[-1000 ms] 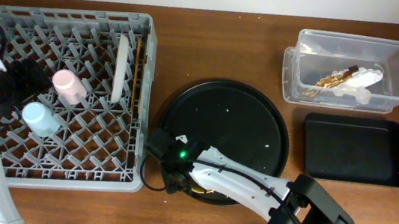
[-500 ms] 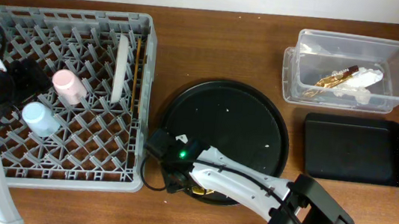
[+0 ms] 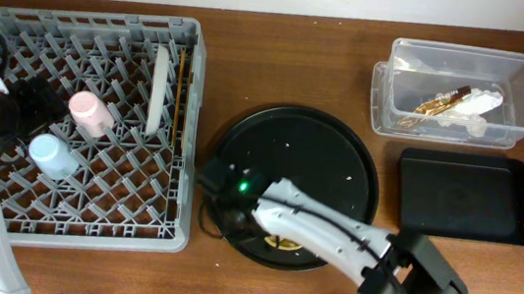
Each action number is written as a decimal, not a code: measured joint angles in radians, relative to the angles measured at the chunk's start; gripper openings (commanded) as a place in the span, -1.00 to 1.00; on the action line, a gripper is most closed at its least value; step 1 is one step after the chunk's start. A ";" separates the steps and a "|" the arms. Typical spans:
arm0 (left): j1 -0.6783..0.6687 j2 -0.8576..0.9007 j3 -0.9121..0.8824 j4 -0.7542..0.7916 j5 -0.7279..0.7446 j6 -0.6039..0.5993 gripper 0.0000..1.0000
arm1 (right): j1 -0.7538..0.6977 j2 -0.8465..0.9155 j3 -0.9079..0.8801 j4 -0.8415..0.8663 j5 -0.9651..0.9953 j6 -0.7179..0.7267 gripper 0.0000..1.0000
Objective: Sort waste into correct bins and load items into the dishwasher rack
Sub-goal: 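Carry the yellow bowl over the black tray and tip out the scraps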
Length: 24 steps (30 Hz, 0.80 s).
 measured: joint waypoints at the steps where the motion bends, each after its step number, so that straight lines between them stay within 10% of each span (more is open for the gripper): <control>1: 0.000 0.000 0.000 0.000 0.000 0.000 0.99 | -0.024 0.000 0.020 -0.026 0.005 0.000 -0.92; 15: 0.000 0.000 0.000 0.000 0.000 0.000 0.99 | -0.512 -0.019 0.341 -0.389 0.015 -0.048 -0.92; 24: 0.000 0.000 0.000 0.000 0.000 0.000 0.99 | -1.011 -0.074 0.344 -0.429 -0.232 -0.378 -0.92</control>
